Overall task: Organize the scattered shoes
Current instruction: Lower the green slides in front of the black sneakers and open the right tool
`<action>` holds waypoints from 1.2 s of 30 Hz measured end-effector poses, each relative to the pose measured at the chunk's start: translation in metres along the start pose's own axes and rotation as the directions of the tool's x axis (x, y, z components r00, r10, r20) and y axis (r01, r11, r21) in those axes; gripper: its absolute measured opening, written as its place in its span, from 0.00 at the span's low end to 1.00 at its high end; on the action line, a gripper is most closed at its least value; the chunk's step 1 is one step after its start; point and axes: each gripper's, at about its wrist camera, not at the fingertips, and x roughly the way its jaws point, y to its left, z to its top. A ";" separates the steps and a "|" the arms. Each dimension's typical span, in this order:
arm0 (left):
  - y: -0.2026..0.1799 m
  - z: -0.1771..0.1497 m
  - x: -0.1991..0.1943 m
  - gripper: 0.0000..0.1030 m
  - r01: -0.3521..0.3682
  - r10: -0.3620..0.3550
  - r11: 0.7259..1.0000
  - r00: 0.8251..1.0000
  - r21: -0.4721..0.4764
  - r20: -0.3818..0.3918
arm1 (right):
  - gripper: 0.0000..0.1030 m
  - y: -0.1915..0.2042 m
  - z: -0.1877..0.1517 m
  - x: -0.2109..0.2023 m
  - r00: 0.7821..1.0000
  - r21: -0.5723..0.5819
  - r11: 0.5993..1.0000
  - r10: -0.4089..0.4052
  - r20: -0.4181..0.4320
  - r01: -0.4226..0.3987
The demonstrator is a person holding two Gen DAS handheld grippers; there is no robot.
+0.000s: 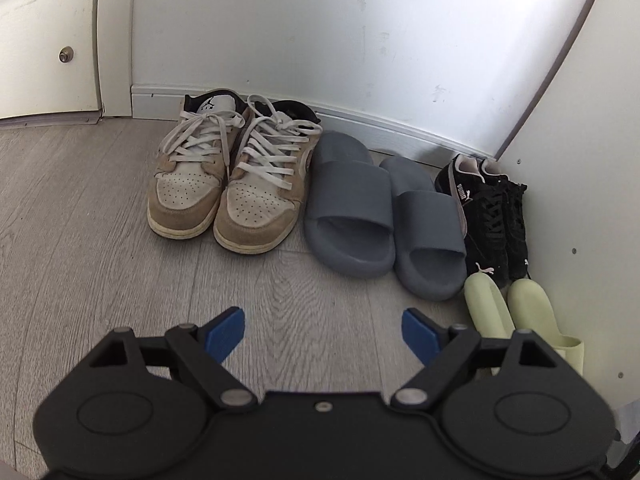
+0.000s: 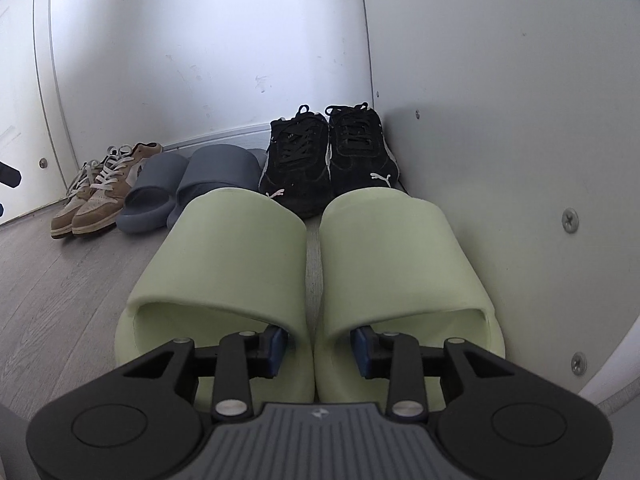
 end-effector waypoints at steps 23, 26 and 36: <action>-0.014 -0.011 -0.010 0.84 -0.010 0.011 0.999 1.000 0.035 -0.014 | 0.77 0.032 -0.007 -0.005 0.979 -0.070 0.979 -0.194 -0.061 0.189; -0.015 -0.013 -0.012 0.84 -0.018 0.019 0.999 1.000 0.040 -0.009 | 0.79 0.038 -0.005 -0.004 0.971 -0.109 0.970 -0.224 -0.080 0.215; -0.011 -0.014 -0.017 0.84 -0.034 0.035 0.999 0.999 0.039 -0.009 | 0.87 0.035 0.002 -0.011 0.965 -0.107 0.980 -0.187 -0.181 0.170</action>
